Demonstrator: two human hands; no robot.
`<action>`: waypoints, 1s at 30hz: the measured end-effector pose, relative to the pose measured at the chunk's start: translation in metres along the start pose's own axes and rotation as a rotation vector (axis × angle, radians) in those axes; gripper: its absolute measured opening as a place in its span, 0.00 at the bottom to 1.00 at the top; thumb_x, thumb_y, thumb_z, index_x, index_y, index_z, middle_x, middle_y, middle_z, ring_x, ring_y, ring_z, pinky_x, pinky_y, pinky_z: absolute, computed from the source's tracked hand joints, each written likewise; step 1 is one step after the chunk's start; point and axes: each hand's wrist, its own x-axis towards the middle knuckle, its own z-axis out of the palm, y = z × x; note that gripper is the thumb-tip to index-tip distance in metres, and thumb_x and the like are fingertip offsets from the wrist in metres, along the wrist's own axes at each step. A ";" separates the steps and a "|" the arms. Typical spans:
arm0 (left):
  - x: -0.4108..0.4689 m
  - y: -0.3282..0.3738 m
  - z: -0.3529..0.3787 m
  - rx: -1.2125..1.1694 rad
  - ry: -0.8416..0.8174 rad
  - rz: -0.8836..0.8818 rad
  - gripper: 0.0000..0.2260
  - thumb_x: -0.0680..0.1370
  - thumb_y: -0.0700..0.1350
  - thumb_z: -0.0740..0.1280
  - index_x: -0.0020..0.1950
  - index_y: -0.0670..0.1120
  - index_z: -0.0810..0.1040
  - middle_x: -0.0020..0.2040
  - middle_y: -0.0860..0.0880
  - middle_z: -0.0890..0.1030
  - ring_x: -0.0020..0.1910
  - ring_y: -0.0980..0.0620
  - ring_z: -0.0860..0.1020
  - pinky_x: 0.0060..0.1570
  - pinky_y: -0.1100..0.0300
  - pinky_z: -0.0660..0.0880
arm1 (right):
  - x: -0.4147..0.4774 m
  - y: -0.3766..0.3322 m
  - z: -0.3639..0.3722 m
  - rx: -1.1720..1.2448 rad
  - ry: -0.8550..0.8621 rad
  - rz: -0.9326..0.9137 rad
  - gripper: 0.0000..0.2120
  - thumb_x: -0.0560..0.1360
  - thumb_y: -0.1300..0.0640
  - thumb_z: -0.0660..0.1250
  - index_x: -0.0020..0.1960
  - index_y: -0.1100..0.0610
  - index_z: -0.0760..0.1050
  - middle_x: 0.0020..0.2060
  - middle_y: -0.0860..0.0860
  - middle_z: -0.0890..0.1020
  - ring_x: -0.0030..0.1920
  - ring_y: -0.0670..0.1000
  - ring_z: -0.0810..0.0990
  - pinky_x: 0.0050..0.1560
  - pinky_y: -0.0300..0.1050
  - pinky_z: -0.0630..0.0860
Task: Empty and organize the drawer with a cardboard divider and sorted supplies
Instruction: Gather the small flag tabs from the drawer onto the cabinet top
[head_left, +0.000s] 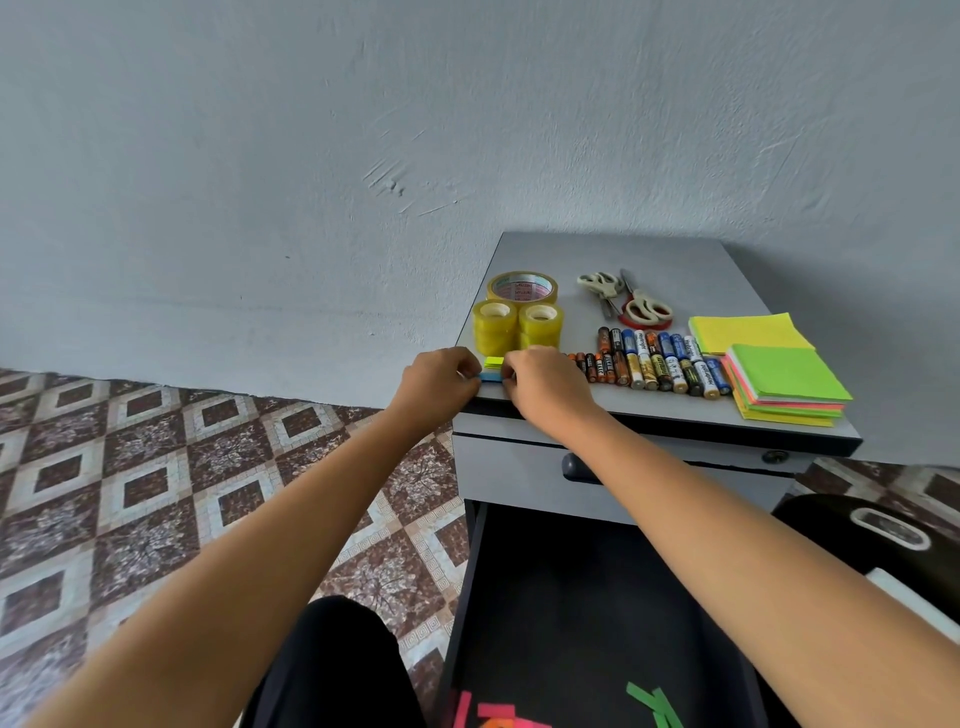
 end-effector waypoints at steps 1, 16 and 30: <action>0.001 0.000 0.000 0.014 -0.006 0.011 0.09 0.76 0.42 0.65 0.54 0.44 0.80 0.52 0.48 0.81 0.51 0.47 0.77 0.55 0.53 0.74 | 0.000 0.000 0.000 -0.017 0.007 -0.004 0.07 0.77 0.62 0.61 0.50 0.61 0.78 0.46 0.57 0.78 0.46 0.58 0.78 0.39 0.47 0.74; 0.016 -0.006 0.003 0.024 0.017 0.088 0.06 0.75 0.43 0.66 0.50 0.45 0.81 0.48 0.46 0.80 0.47 0.47 0.77 0.52 0.52 0.74 | 0.001 0.008 0.003 -0.095 0.099 0.011 0.07 0.77 0.63 0.59 0.52 0.61 0.75 0.47 0.56 0.75 0.49 0.57 0.75 0.36 0.46 0.67; -0.104 0.014 0.079 -0.192 0.047 0.252 0.07 0.75 0.40 0.68 0.52 0.42 0.80 0.42 0.52 0.75 0.40 0.56 0.74 0.44 0.68 0.69 | -0.158 0.063 0.017 0.246 0.033 0.239 0.07 0.75 0.56 0.68 0.50 0.56 0.81 0.42 0.50 0.80 0.43 0.51 0.79 0.42 0.46 0.75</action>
